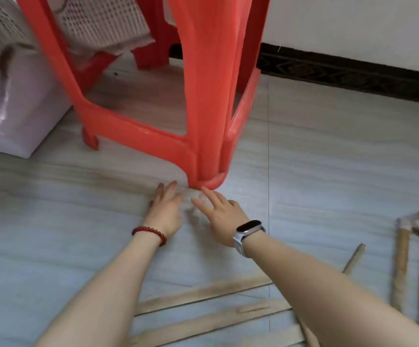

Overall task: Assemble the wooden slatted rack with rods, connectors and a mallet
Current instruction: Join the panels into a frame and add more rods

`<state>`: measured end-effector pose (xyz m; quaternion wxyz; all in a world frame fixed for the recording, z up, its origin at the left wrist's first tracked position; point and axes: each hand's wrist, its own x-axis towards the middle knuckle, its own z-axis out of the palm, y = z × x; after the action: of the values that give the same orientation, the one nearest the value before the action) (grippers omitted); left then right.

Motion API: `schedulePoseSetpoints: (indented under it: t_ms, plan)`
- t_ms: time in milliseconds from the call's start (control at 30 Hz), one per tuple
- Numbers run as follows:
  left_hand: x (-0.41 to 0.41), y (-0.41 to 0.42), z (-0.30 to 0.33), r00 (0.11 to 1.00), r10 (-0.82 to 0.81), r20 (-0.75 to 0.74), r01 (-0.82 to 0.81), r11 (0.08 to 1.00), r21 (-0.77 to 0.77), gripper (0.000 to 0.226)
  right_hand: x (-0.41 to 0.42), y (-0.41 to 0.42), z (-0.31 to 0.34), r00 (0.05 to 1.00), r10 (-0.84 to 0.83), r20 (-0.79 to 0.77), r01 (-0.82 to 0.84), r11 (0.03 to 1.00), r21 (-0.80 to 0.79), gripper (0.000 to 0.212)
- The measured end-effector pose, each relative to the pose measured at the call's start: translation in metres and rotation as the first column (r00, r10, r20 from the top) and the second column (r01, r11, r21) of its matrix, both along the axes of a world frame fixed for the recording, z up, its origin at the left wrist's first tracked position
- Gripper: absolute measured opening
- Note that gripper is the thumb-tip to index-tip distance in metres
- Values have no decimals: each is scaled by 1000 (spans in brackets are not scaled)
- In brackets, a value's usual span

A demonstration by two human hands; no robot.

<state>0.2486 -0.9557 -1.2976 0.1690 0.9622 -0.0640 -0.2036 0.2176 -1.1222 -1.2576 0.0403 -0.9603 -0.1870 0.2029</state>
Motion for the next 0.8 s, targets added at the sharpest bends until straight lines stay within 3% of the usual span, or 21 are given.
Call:
schedulePoseSetpoints:
  t_ms: [100,200,233,267,333,367,433,467,567,633,700,800]
  plan:
    - [-22,9,-12,985,51,168,-46,998,-33,42,1,9,-16,999,-31,-4,31,999,-21,51]
    - [-46,13,-8,937,326,125,-281,917,-284,31,-15,6,-19,987,-115,-109,115,993,-10,37]
    - [-50,12,-2,897,442,27,-398,832,-386,26,-21,3,-17,981,-136,-138,136,991,-10,34]
    - [-53,8,8,830,546,-116,-524,691,-498,22,-28,-1,-15,974,-161,-158,162,987,-3,31]
    - [-58,-6,37,664,617,-422,-694,299,-655,19,-42,-11,-1,944,-245,-223,268,960,79,25]
    - [-62,-14,55,611,597,-520,-720,145,-678,20,-51,-17,11,920,-291,-261,332,934,132,22]
    - [-71,-27,87,572,520,-635,-719,-55,-692,18,-68,-25,30,857,-413,-307,489,840,234,12]
    - [-77,-34,103,583,484,-653,-706,-97,-702,16,-77,-28,42,819,-483,-310,566,768,301,12]
    - [-98,-51,150,637,457,-621,-671,-69,-738,14,-97,-36,92,729,-595,-338,668,509,543,14]
    - [-109,-63,189,689,444,-574,-633,-19,-774,15,-108,-46,140,730,-614,-301,627,426,652,14]
    - [-127,-80,237,763,415,-496,-563,47,-825,15,-133,-62,197,771,-604,-202,541,454,708,23]
    - [-168,-113,300,850,364,-381,-455,141,-879,15,-199,-95,263,827,-561,36,384,610,693,35]
